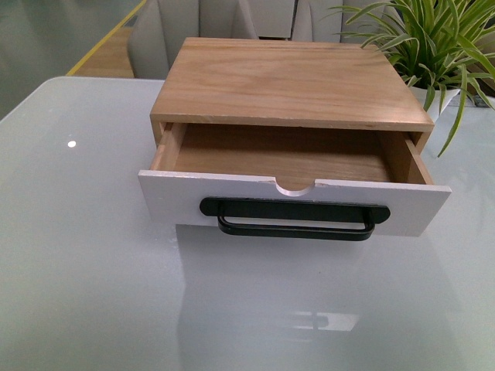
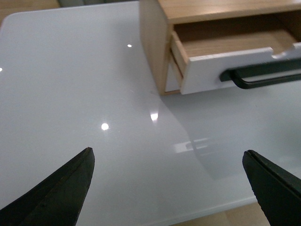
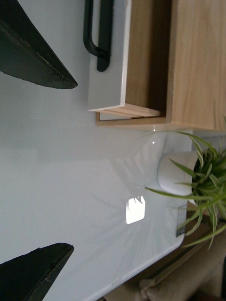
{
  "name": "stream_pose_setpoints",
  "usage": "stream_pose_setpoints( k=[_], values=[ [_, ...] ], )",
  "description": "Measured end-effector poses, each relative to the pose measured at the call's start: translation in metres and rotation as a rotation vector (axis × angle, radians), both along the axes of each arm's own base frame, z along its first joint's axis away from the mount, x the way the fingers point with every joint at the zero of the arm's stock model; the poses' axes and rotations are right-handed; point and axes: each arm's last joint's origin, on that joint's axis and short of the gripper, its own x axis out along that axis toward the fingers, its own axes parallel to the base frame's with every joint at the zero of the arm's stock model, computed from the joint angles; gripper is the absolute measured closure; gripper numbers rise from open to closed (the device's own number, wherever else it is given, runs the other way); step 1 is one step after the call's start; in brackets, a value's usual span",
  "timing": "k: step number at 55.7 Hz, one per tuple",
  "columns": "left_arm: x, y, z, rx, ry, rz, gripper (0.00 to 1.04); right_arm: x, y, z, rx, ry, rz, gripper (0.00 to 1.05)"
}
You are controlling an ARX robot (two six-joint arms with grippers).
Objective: Close drawer sideways
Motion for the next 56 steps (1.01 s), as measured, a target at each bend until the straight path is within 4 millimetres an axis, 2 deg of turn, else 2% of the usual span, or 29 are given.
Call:
stream_pose_setpoints(
  k=[6,10,18,27,41,56],
  values=[
    [0.028,-0.014,0.009,0.065,-0.049,-0.172,0.09,0.032,0.005,-0.003,-0.135,0.061,0.153,0.09],
    [0.04,-0.021,0.008,0.091,-0.065,-0.241,0.09,0.046,0.005,-0.005,-0.193,0.086,0.213,0.09],
    [0.064,-0.04,-0.004,0.156,-0.071,-0.412,0.09,0.072,0.009,-0.018,-0.294,0.203,0.374,0.09],
    [0.085,-0.063,-0.025,0.253,-0.081,-0.622,0.09,0.096,0.014,-0.033,-0.496,0.315,0.563,0.09],
    [0.105,-0.083,-0.034,0.294,-0.155,-0.781,0.09,0.115,0.035,-0.037,-0.632,0.316,0.739,0.09],
    [0.12,-0.101,-0.044,0.317,-0.199,-0.873,0.09,0.127,0.059,-0.046,-0.71,0.311,0.853,0.09]
  ],
)
